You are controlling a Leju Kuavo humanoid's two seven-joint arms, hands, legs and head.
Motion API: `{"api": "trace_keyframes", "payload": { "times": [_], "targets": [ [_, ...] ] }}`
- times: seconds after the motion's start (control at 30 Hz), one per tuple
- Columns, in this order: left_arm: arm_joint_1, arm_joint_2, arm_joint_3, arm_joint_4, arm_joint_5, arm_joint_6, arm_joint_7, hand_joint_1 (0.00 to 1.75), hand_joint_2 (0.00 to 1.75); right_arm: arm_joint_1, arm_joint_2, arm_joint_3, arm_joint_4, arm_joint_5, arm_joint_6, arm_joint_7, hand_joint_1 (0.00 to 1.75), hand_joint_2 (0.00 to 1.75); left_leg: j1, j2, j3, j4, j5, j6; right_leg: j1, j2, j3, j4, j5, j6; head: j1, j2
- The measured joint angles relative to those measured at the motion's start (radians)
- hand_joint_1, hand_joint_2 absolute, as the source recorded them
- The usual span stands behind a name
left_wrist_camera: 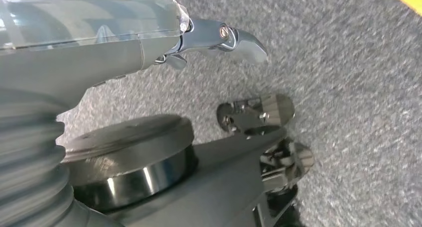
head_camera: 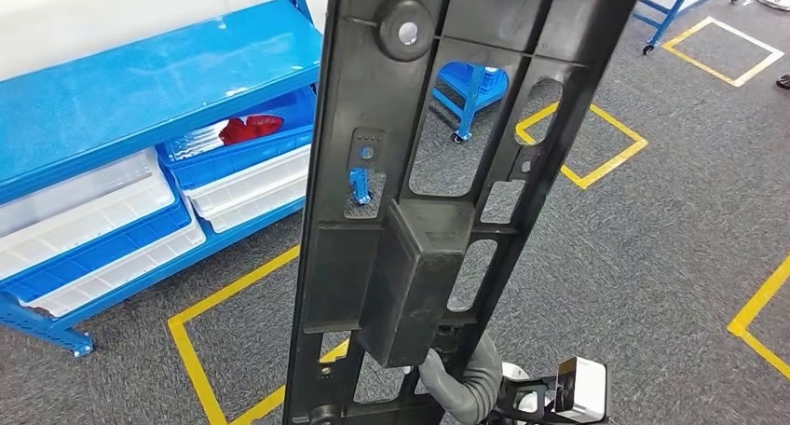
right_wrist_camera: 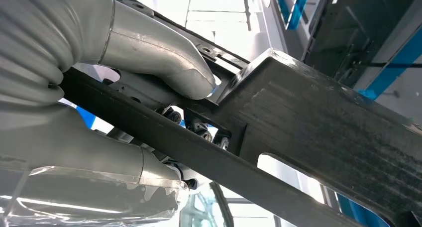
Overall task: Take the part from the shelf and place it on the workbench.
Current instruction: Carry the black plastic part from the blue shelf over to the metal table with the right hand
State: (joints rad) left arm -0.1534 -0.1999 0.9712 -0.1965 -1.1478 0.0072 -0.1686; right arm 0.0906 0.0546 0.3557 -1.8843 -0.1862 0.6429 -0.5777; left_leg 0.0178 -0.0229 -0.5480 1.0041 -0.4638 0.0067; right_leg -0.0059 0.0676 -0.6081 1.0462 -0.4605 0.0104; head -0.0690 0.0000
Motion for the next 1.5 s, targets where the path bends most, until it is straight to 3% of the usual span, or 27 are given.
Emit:
{"api": "trace_keyframes", "payload": {
  "times": [0.1,0.17,0.2,0.23,0.3,0.37,0.43,0.47,0.53,0.6,0.67,0.7,0.73,0.8,0.87,0.9,0.97,1.03,1.1,1.17,1.2,1.23,1.3,1.37,1.4,1.47,1.5],
  "targets": [
    [0.001,0.0,0.0,0.0,-0.003,0.0,0.0,0.0,1.75,-0.001,0.0,0.0,-0.003,-0.003,0.001,0.002,1.75,1.75,-0.002,0.032,0.0,-0.003,0.002,0.011,-0.002,-0.05,-0.08,0.168,-0.088,0.012,0.0,0.0],
    [0.003,0.0,0.0,0.0,-0.002,0.001,0.0,0.0,1.75,0.001,0.0,0.0,-0.003,-0.004,0.001,0.003,1.75,1.75,-0.004,0.056,-0.001,-0.003,0.0,0.012,-0.006,-0.059,-0.121,0.252,-0.109,0.016,0.0,0.0],
    [0.004,0.001,0.0,0.0,-0.002,0.001,0.0,0.0,1.75,0.001,0.0,-0.001,-0.003,-0.005,0.001,0.004,1.75,1.75,-0.005,0.068,-0.001,-0.002,-0.001,0.012,-0.007,-0.063,-0.113,0.239,-0.093,0.016,0.0,0.0],
    [0.003,0.001,0.0,0.0,-0.002,0.001,0.0,0.0,1.75,0.001,0.0,-0.001,-0.003,-0.005,0.001,0.005,1.75,1.75,-0.006,0.078,0.001,-0.002,-0.002,0.011,-0.007,-0.07,-0.085,0.187,-0.063,0.014,0.0,0.0],
    [0.002,0.001,0.0,0.0,-0.002,0.002,0.0,0.0,1.75,0.0,0.0,0.0,-0.004,-0.007,0.003,0.006,1.75,1.75,-0.009,0.095,0.005,-0.001,-0.006,0.005,0.0,-0.108,-0.008,0.044,-0.01,0.003,0.0,0.0],
    [0.003,0.001,0.0,0.0,0.001,0.002,0.0,0.0,1.75,0.0,0.001,-0.001,-0.005,-0.009,0.006,0.007,1.75,1.75,-0.014,0.11,0.008,-0.001,-0.011,-0.004,0.009,-0.13,0.026,-0.027,0.004,-0.01,0.0,0.0],
    [0.003,0.001,0.0,0.0,0.003,0.003,0.0,0.0,1.75,0.0,0.001,-0.001,-0.006,-0.011,0.008,0.007,1.75,1.75,-0.016,0.127,0.012,-0.003,-0.014,-0.014,0.011,-0.112,0.022,-0.031,0.005,-0.02,0.0,0.0],
    [0.003,0.001,0.0,0.0,0.003,0.003,0.0,0.0,1.75,0.0,0.001,-0.001,-0.006,-0.011,0.009,0.007,1.75,1.75,-0.015,0.123,0.013,0.001,-0.018,-0.019,0.008,-0.102,0.023,-0.035,0.008,-0.025,0.0,0.0],
    [0.003,0.001,0.0,0.0,0.003,0.003,0.0,0.0,1.75,-0.002,0.002,-0.001,-0.006,-0.012,0.011,0.007,1.75,1.75,-0.012,0.083,-0.006,0.05,-0.055,-0.028,0.002,-0.083,0.026,-0.043,0.014,-0.037,0.0,0.0],
    [0.009,0.002,0.0,0.0,0.003,0.003,0.0,0.0,1.75,-0.005,0.006,-0.001,-0.005,-0.014,0.011,0.009,1.75,1.75,-0.009,0.039,-0.065,0.181,-0.122,-0.034,0.001,-0.063,0.027,-0.044,0.016,-0.043,0.0,0.0],
    [0.015,0.003,0.001,0.0,0.002,0.003,0.0,0.0,1.75,-0.005,0.009,-0.001,-0.004,-0.016,0.011,0.012,1.75,1.75,-0.008,0.03,-0.119,0.288,-0.154,-0.037,0.001,-0.038,0.028,-0.043,0.015,-0.044,0.0,0.0],
    [0.016,0.003,0.001,0.0,0.002,0.003,0.0,0.0,1.75,-0.005,0.009,-0.001,-0.003,-0.017,0.011,0.014,1.75,1.75,-0.007,0.029,-0.121,0.288,-0.138,-0.038,0.001,-0.025,0.029,-0.042,0.015,-0.043,0.0,0.0],
    [0.016,0.003,0.001,0.0,0.002,0.003,0.0,0.0,1.75,-0.005,0.009,-0.002,-0.003,-0.019,0.011,0.015,1.75,1.75,-0.005,0.026,-0.106,0.248,-0.105,-0.038,0.0,-0.011,0.03,-0.04,0.014,-0.042,0.0,0.0],
    [0.015,0.003,0.001,0.0,0.0,0.003,0.0,0.0,1.75,-0.006,0.01,-0.002,-0.003,-0.023,0.012,0.016,1.75,1.75,0.001,-0.016,-0.045,0.108,-0.033,-0.037,0.0,0.015,0.03,-0.032,0.01,-0.034,0.0,0.0],
    [0.015,0.004,0.001,0.0,-0.003,0.003,0.001,0.0,1.75,-0.007,0.01,-0.002,-0.003,-0.026,0.012,0.017,1.75,1.75,0.006,-0.061,-0.01,0.025,-0.009,-0.032,-0.001,0.038,0.019,-0.022,0.008,-0.022,0.0,0.0],
    [0.016,0.004,0.001,0.0,-0.004,0.003,0.002,0.0,1.75,-0.007,0.01,-0.002,-0.003,-0.027,0.011,0.017,1.75,1.75,0.005,-0.068,-0.008,0.019,-0.014,-0.027,-0.002,0.049,0.013,-0.02,0.009,-0.015,0.0,0.0],
    [0.013,0.004,0.001,0.0,-0.006,0.003,0.003,0.0,1.75,-0.005,0.01,-0.003,-0.003,-0.027,0.009,0.016,1.75,1.75,0.005,-0.045,-0.007,0.014,-0.01,-0.014,-0.006,0.063,0.006,-0.02,0.012,-0.002,0.0,0.0],
    [0.009,0.004,0.0,0.0,-0.009,0.002,0.003,0.0,1.75,-0.003,0.01,-0.004,-0.004,-0.026,0.005,0.014,1.75,1.75,0.006,-0.019,-0.003,0.005,-0.005,0.0,-0.004,0.023,-0.014,0.019,-0.012,0.008,0.0,0.0],
    [0.008,0.004,0.0,0.0,-0.012,0.0,0.004,0.0,1.75,-0.003,0.01,-0.004,-0.005,-0.024,0.002,0.013,1.75,1.75,0.002,0.011,-0.001,0.001,-0.005,0.009,-0.003,-0.038,-0.072,0.137,-0.072,0.015,0.0,0.0],
    [0.009,0.004,0.0,0.0,-0.014,-0.001,0.005,0.0,1.75,-0.001,0.01,-0.004,-0.005,-0.023,0.001,0.012,1.75,1.75,-0.002,0.042,-0.001,0.001,-0.008,0.013,-0.006,-0.058,-0.131,0.251,-0.112,0.02,0.0,0.0],
    [0.009,0.004,0.0,0.0,-0.015,-0.001,0.005,0.0,1.75,0.0,0.01,-0.005,-0.005,-0.022,0.001,0.012,1.75,1.75,-0.003,0.057,0.0,0.001,-0.01,0.013,-0.007,-0.062,-0.136,0.261,-0.106,0.021,0.0,0.0],
    [0.007,0.004,0.0,0.0,-0.015,-0.002,0.005,0.0,1.75,0.001,0.01,-0.005,-0.005,-0.02,0.0,0.012,1.75,1.75,-0.004,0.069,0.002,0.001,-0.011,0.012,-0.008,-0.066,-0.118,0.228,-0.081,0.019,0.0,0.0],
    [0.003,0.004,0.0,0.0,-0.016,-0.003,0.005,0.0,1.75,0.002,0.01,-0.005,-0.005,-0.017,0.0,0.011,1.75,1.75,-0.007,0.09,0.008,0.001,-0.016,0.008,-0.003,-0.095,-0.04,0.084,-0.021,0.01,0.0,0.0],
    [0.001,0.004,0.0,0.0,-0.015,-0.005,0.006,0.0,1.75,0.001,0.01,-0.005,-0.006,-0.017,0.002,0.009,1.75,1.75,-0.011,0.105,0.013,0.001,-0.021,0.0,0.007,-0.121,0.011,-0.013,0.005,-0.005,0.0,0.0],
    [0.0,0.004,0.0,0.0,-0.014,-0.006,0.006,0.0,1.75,0.001,0.01,-0.006,-0.006,-0.017,0.004,0.008,1.75,1.75,-0.013,0.112,0.014,0.001,-0.023,-0.005,0.011,-0.124,0.015,-0.025,0.003,-0.01,0.0,0.0],
    [-0.002,0.004,0.0,0.0,-0.011,-0.006,0.006,0.0,1.75,0.001,0.01,-0.006,-0.006,-0.017,0.009,0.006,1.75,1.75,-0.013,0.122,0.018,-0.001,-0.027,-0.015,0.009,-0.104,0.015,-0.029,0.007,-0.02,0.0,0.0],
    [-0.004,0.004,0.0,0.0,-0.009,-0.006,0.006,0.0,1.75,0.001,0.01,-0.007,-0.005,-0.017,0.011,0.006,1.75,1.75,-0.012,0.112,0.018,0.006,-0.034,-0.02,0.006,-0.095,0.017,-0.035,0.009,-0.025,0.0,0.0]
  ]
}}
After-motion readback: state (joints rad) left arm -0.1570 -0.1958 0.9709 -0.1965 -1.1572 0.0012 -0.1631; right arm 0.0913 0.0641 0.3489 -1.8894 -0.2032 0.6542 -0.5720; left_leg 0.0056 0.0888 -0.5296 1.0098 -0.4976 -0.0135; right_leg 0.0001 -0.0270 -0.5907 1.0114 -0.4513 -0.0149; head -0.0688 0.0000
